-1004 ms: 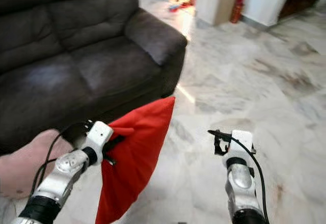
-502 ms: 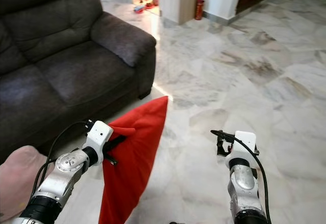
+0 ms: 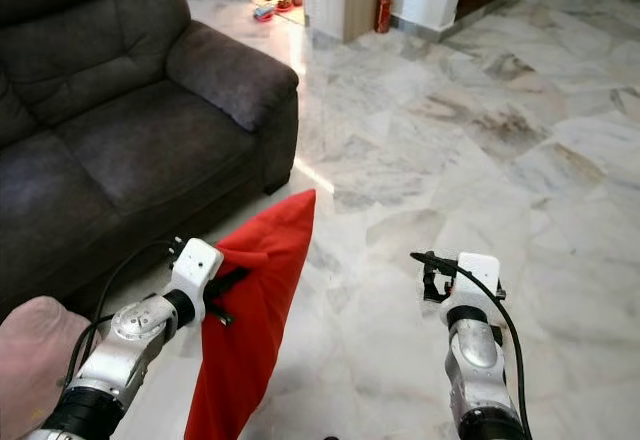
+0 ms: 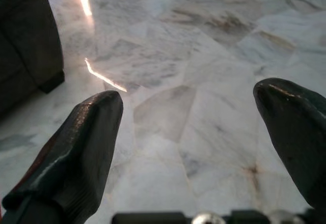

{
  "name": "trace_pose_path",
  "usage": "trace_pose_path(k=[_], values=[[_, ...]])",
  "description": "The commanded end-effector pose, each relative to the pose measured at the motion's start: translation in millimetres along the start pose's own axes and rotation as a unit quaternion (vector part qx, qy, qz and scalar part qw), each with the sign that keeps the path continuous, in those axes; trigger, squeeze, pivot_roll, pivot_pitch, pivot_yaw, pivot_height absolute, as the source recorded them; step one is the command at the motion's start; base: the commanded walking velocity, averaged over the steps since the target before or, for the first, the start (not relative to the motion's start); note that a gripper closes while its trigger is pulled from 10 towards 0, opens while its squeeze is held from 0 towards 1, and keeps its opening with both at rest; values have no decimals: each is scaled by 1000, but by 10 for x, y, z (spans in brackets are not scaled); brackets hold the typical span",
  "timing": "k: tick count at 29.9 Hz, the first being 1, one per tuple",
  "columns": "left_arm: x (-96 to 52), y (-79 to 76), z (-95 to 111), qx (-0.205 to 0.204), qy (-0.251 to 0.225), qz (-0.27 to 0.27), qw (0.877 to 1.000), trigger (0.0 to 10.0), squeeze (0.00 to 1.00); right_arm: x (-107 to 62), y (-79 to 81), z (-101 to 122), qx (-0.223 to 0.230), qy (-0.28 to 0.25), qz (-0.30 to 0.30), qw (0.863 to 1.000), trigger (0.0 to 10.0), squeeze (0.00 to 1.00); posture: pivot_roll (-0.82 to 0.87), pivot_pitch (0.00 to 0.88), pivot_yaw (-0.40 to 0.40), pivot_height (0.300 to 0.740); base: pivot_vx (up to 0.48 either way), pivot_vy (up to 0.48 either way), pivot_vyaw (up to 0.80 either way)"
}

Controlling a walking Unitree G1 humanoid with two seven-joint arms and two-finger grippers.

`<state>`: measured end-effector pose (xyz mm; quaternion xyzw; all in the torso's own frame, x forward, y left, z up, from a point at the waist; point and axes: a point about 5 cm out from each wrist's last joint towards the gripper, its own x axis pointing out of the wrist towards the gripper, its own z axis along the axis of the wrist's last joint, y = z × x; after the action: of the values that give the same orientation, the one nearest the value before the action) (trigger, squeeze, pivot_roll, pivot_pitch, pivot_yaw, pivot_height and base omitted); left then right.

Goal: Move the pillow to the sofa from floor

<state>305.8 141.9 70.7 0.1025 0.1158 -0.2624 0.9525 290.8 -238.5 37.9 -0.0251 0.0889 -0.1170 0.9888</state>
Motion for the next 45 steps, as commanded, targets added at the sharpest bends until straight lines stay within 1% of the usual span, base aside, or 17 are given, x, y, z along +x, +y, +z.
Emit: trace_pose_path(k=[1,8,11,14,19,25,28,32,34,35,36,39,40,41,42,43,45], values=[[22,81,256,15,-56,13,998,10000,0,-5,17,2,1,-1,2,1000,10000,0,-50,54,38,739,0,0,-775],[25,81,247,10,-53,19,998,10000,0,-3,25,1,0,0,3,1000,10000,0,-50,57,36,739,0,0,-777],[28,71,246,7,-55,18,998,10000,0,1,22,8,-1,-1,4,1000,10000,0,-49,56,34,739,0,427,-775],[31,52,251,17,-59,16,998,10000,0,6,21,16,-2,-2,4,1000,10000,0,-49,57,32,739,0,0,-775],[35,44,249,20,-58,16,998,10000,0,6,23,17,0,-3,5,1000,10000,0,-50,56,32,739,0,0,-708],[29,64,256,21,-60,15,998,10000,0,3,38,30,4,-8,8,1000,10000,0,-53,54,35,739,0,0,0],[23,78,275,10,-65,9,998,10000,0,6,40,38,4,-9,10,1000,10000,0,-52,54,36,739,0,0,0],[-2,42,321,16,-69,-43,997,10000,0,15,63,72,-1,-15,33,999,10000,0,-58,51,42,739,0,0,0],[-19,-5,333,27,-62,-83,994,10000,0,17,61,101,-10,-20,49,999,10000,0,-62,48,44,739,0,0,0],[-50,-64,354,39,-60,-129,989,10000,0,18,56,132,-16,-25,71,997,10000,0,-63,45,45,739,0,0,0],[-50,-64,354,39,-60,-129,989,10000,0,18,56,132,-16,-25,71,997,10000,0,-63,45,45,739,0,0,0],[-100,-115,392,45,-57,-182,981,10000,0,10,37,188,-54,-36,110,992,10000,0,-69,35,50,739,0,0,0],[-100,-115,392,45,-57,-182,981,10000,0,10,37,188,-54,-36,110,992,10000,0,-69,35,50,739,0,0,0],[-137,-147,427,48,-55,-216,974,10000,0,0,18,222,-72,-40,140,987,10000,0,-74,31,51,739,0,0,0],[-137,-147,427,48,-55,-216,974,10000,0,0,18,222,-72,-40,140,987,10000,0,-74,31,51,739,0,0,0],[-163,-168,455,54,-52,-241,968,10000,0,-19,16,239,-85,-37,179,979,10000,0,-77,28,52,739,0,0,0],[-184,-188,474,58,-48,-261,962,10000,0,-49,19,231,-104,-34,214,971,10000,0,-78,26,52,739,0,0,0]])
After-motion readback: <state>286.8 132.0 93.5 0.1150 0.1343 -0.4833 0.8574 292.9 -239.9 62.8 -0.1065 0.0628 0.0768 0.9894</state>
